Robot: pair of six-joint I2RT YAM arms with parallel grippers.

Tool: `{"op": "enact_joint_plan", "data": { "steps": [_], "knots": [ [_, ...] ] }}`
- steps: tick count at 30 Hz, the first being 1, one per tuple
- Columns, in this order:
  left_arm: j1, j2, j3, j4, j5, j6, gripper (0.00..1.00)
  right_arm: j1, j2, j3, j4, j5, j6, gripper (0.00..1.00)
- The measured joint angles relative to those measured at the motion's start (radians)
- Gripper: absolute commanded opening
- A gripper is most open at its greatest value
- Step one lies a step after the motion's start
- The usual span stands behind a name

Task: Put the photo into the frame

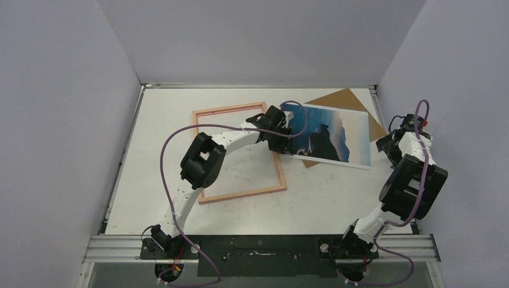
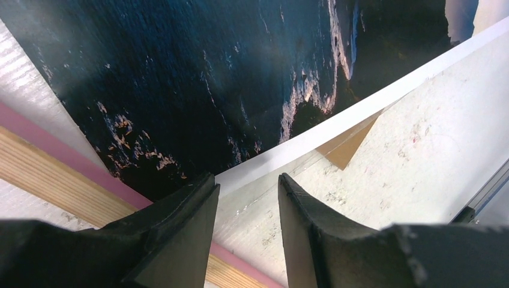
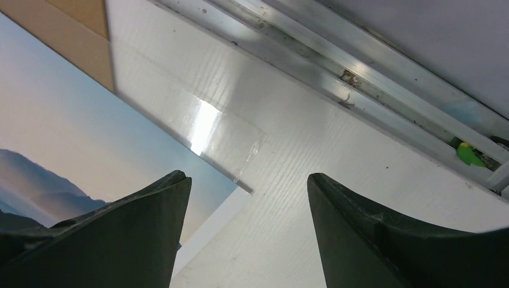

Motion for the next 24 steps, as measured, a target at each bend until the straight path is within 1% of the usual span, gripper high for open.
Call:
{"op": "enact_joint_plan", "data": {
  "steps": [3,6,10,12,14,20,24],
  "knots": [
    [0.001,0.017,0.037,-0.037,0.005,0.022,0.42,-0.026,0.000,-0.009,0.009,-0.011,0.005,0.75],
    [0.005,0.029,0.061,-0.062,0.018,0.035,0.42,-0.056,0.000,-0.069,0.059,-0.060,0.021,0.74],
    [0.019,0.037,0.072,-0.074,0.047,0.042,0.42,-0.077,0.000,-0.182,0.116,-0.143,0.059,0.67],
    [0.029,0.040,0.073,-0.074,0.062,0.042,0.40,-0.084,-0.005,-0.207,0.148,-0.169,0.074,0.63],
    [0.037,0.045,0.079,-0.080,0.074,0.043,0.40,-0.086,-0.009,-0.225,0.208,-0.197,0.092,0.62],
    [0.052,0.073,0.127,-0.121,0.103,0.051,0.39,-0.101,-0.014,-0.266,0.326,-0.246,0.122,0.62],
    [0.056,0.091,0.164,-0.156,0.108,0.052,0.38,-0.122,-0.014,-0.280,0.378,-0.280,0.114,0.63]
  ]
}}
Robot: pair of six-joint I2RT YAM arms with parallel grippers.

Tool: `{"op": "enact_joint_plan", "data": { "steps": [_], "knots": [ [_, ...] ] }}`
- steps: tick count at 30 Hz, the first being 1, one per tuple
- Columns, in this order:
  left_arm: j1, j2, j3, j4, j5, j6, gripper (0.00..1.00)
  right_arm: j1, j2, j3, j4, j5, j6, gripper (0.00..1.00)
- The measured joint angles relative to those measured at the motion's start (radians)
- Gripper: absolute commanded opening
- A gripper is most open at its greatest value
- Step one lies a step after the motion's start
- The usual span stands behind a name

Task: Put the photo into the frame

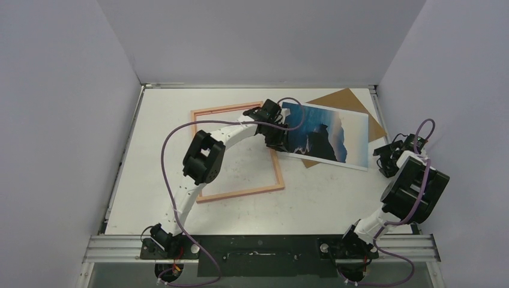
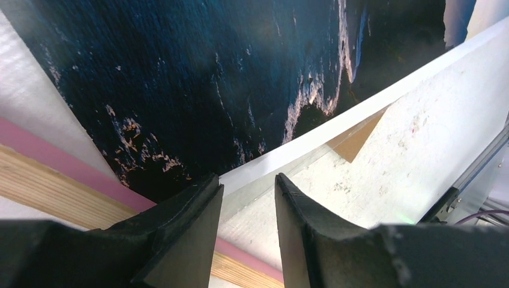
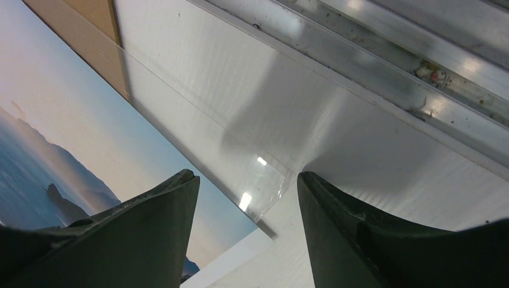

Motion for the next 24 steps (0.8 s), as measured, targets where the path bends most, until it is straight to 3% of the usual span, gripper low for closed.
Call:
{"op": "enact_joint_plan", "data": {
  "steps": [8,16,24],
  "knots": [
    [0.043,0.080,0.165,-0.107,-0.034,0.011,0.39,-0.012,0.015,-0.001,0.044,-0.065,-0.089,0.64],
    [0.095,0.192,0.373,-0.169,-0.045,0.034,0.39,0.005,0.077,0.018,0.137,-0.252,-0.117,0.65],
    [0.106,0.237,0.454,-0.145,-0.077,0.051,0.48,0.019,0.047,-0.066,0.214,-0.367,-0.089,0.66]
  ]
}}
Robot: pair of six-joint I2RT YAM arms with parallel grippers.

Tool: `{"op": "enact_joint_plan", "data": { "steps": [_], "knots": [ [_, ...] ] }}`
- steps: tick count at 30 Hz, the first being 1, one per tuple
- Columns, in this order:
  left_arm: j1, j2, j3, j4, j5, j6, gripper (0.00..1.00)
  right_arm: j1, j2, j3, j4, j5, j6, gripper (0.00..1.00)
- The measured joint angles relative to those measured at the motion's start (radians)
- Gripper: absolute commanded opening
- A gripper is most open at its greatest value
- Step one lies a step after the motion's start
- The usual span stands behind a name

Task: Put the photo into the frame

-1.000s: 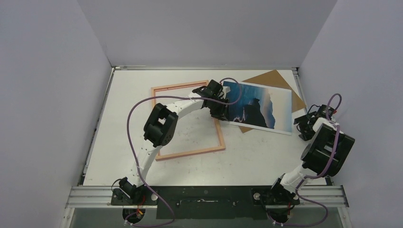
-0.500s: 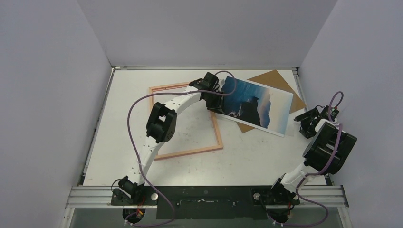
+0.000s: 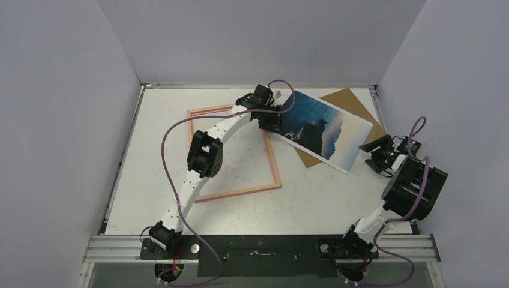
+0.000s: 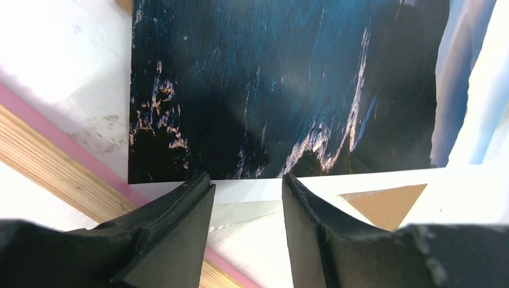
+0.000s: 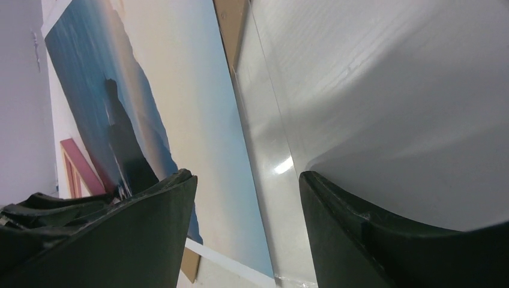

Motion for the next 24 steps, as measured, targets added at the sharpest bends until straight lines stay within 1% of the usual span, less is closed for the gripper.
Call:
{"op": "enact_joint_plan", "data": {
  "steps": [5,9,12,17,24],
  "knots": [
    [0.009,0.005,0.000,0.068,-0.039,0.009,0.52,0.019,-0.056,-0.072,0.019,-0.026,0.037,0.67],
    [0.023,0.018,0.010,0.126,-0.074,0.027,0.53,0.085,-0.149,-0.146,-0.025,-0.009,0.048,0.67],
    [0.033,0.024,0.012,0.151,-0.077,0.029,0.53,0.111,-0.233,-0.212,-0.077,-0.016,0.069,0.67],
    [0.032,0.024,0.012,0.158,-0.078,0.042,0.54,0.122,-0.381,-0.292,-0.211,-0.018,0.086,0.69],
    [0.028,0.021,0.015,0.151,-0.074,0.057,0.61,0.122,-0.516,-0.296,-0.461,0.133,0.067,0.68]
  ]
}}
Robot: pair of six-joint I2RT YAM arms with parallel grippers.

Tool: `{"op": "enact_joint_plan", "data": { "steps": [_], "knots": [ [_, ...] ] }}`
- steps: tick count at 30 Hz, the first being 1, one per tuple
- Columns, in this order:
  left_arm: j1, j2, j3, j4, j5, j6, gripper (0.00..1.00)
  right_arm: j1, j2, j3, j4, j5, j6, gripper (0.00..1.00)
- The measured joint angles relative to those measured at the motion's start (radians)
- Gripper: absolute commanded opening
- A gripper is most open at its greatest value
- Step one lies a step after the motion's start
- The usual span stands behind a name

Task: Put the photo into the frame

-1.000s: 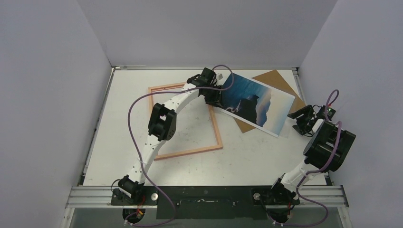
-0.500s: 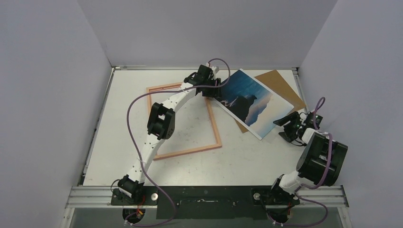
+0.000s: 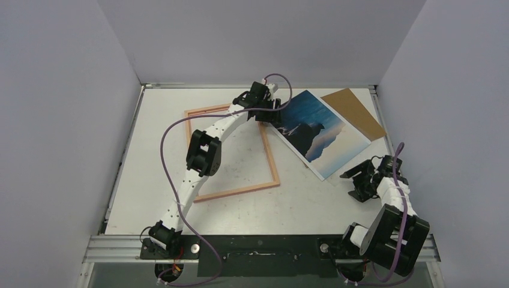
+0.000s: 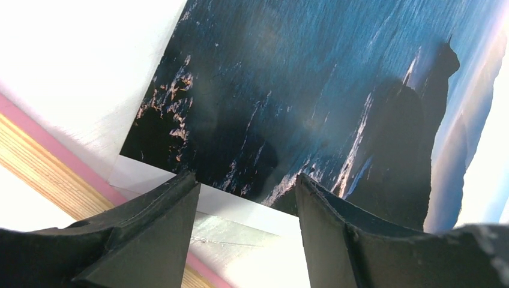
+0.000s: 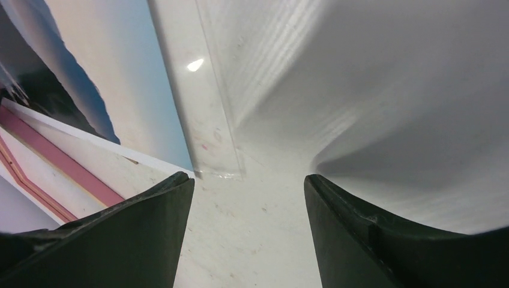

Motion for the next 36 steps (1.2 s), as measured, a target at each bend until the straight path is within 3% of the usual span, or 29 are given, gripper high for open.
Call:
{"op": "enact_joint_plan", "data": {
  "steps": [11,18,21,28,36],
  "knots": [
    [-0.045,-0.051,-0.028,-0.079,-0.006,0.020,0.63,0.006,0.012,-0.005,-0.068,-0.012,-0.005,0.62],
    [-0.140,-0.108,-0.034,-0.179,-0.331,-0.040,0.66,0.006,0.051,-0.006,-0.037,-0.052,-0.003,0.59],
    [-0.135,-0.126,-0.034,-0.221,-0.409,-0.084,0.62,0.006,0.064,-0.006,-0.012,-0.069,0.004,0.59],
    [-0.085,-0.199,-0.186,-0.069,-0.220,-0.091,0.59,0.006,0.106,-0.006,0.063,-0.119,0.029,0.57],
    [-0.219,-0.224,-0.268,0.163,0.018,-0.100,0.56,0.006,0.130,-0.019,0.134,-0.164,0.048,0.55]
  ]
}}
